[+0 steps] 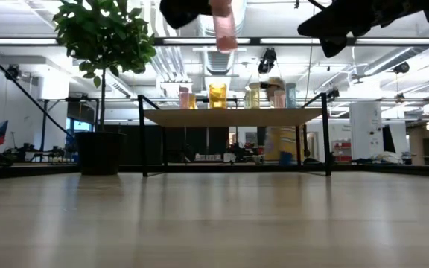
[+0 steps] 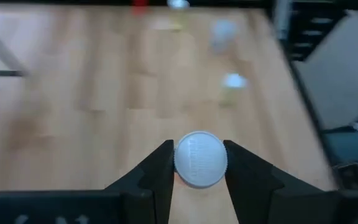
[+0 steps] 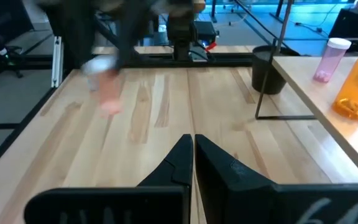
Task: Pick and place medicine bottles onto shelf by color
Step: Put the red pill bottle on the shelf
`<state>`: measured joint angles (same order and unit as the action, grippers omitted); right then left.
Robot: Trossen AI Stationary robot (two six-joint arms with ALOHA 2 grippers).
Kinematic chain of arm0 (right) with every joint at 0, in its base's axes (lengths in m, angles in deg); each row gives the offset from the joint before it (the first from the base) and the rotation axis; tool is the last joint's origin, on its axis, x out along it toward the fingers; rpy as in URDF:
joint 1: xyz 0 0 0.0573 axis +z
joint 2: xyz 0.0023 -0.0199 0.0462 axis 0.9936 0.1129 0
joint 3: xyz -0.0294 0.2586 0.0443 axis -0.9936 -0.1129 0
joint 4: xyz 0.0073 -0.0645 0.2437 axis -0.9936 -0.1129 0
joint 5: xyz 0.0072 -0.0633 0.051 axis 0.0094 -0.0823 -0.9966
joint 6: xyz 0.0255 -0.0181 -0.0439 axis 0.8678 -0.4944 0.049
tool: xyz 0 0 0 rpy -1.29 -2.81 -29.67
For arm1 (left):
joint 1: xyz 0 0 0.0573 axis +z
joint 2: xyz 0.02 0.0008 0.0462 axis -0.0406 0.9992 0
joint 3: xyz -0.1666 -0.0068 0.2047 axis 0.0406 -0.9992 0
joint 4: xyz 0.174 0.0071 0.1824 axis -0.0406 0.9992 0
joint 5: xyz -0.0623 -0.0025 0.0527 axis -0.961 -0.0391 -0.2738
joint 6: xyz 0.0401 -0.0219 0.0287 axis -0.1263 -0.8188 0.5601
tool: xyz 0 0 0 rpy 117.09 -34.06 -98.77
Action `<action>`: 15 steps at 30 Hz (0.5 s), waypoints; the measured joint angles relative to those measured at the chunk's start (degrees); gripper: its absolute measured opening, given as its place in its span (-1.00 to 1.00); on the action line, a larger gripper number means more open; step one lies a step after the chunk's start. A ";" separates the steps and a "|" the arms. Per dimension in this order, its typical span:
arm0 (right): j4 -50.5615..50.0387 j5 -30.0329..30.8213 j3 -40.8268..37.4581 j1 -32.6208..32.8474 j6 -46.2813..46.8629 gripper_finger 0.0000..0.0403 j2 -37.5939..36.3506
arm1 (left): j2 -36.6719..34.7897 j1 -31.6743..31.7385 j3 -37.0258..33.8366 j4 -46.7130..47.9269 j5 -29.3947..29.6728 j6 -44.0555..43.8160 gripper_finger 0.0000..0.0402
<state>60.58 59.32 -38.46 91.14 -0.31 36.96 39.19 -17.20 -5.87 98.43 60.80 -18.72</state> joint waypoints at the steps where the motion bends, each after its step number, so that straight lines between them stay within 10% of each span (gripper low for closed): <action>1: -0.06 0.00 0.21 0.00 0.00 -0.96 0.00 | -0.89 1.84 1.22 2.58 0.06 1.51 -0.46; 15: -1.55 0.47 0.77 -0.02 -3.43 -0.96 -0.04 | -3.13 28.48 15.58 4.05 0.63 22.75 -0.46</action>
<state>59.03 59.78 -37.69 91.12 -3.74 36.92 36.06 11.28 9.71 102.48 61.43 4.03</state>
